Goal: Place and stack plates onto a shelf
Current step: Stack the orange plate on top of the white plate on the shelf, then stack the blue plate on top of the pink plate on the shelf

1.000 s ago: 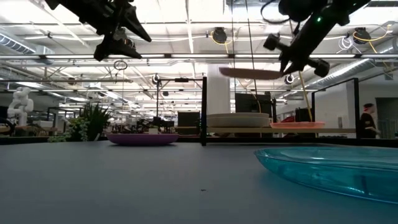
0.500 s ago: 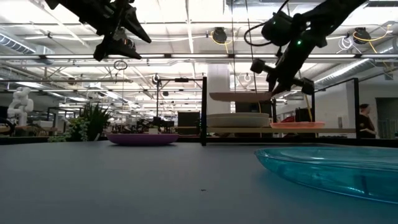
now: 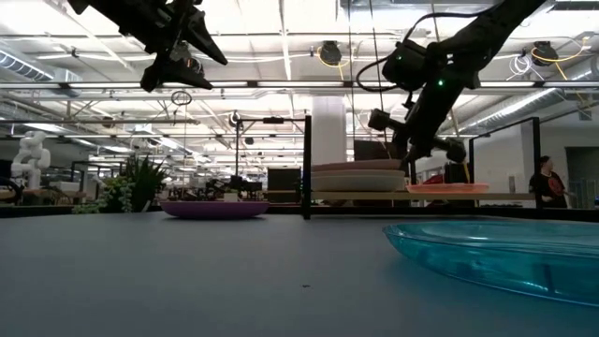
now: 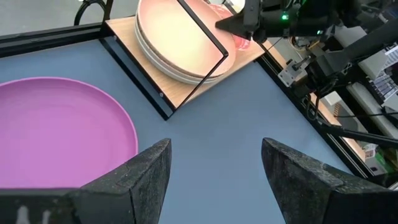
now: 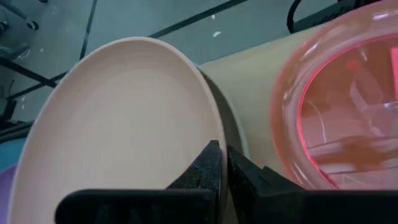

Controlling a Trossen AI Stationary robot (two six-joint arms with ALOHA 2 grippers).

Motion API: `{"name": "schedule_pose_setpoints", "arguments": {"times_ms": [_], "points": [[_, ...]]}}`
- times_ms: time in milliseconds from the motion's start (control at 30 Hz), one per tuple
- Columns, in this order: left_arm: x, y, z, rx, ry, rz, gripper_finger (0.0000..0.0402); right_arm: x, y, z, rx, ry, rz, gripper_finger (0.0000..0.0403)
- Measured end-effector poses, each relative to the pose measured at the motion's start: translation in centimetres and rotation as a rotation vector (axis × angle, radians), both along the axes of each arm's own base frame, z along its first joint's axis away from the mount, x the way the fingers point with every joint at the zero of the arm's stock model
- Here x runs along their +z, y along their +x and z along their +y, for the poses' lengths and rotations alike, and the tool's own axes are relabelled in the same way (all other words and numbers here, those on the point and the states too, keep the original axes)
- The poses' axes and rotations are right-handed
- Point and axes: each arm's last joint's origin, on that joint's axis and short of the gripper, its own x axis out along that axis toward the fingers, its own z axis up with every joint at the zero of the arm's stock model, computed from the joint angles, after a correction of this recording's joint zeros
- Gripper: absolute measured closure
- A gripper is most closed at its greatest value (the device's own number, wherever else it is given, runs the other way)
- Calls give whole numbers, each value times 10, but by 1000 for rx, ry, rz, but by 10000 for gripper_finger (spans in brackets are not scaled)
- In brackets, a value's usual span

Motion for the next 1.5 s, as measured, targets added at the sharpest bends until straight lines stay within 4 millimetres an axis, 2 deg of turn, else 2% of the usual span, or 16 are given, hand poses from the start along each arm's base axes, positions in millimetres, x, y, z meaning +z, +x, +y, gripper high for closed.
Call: {"name": "schedule_pose_setpoints", "arguments": {"times_ms": [433,633,867,1267,1500], "points": [[0,0,-1,-3,-25,-7,149,3,-4,2,28,17,13,324],[0,1,-2,-16,-30,-8,149,20,-13,8,50,-10,8,295],[0,2,-8,-43,-31,-7,149,39,-30,18,66,-23,5,292],[-1,3,-19,-87,-24,4,149,67,-35,46,291,-84,-57,293],[-1,4,-28,-126,-24,4,149,76,-32,74,557,-21,-150,294]]}}
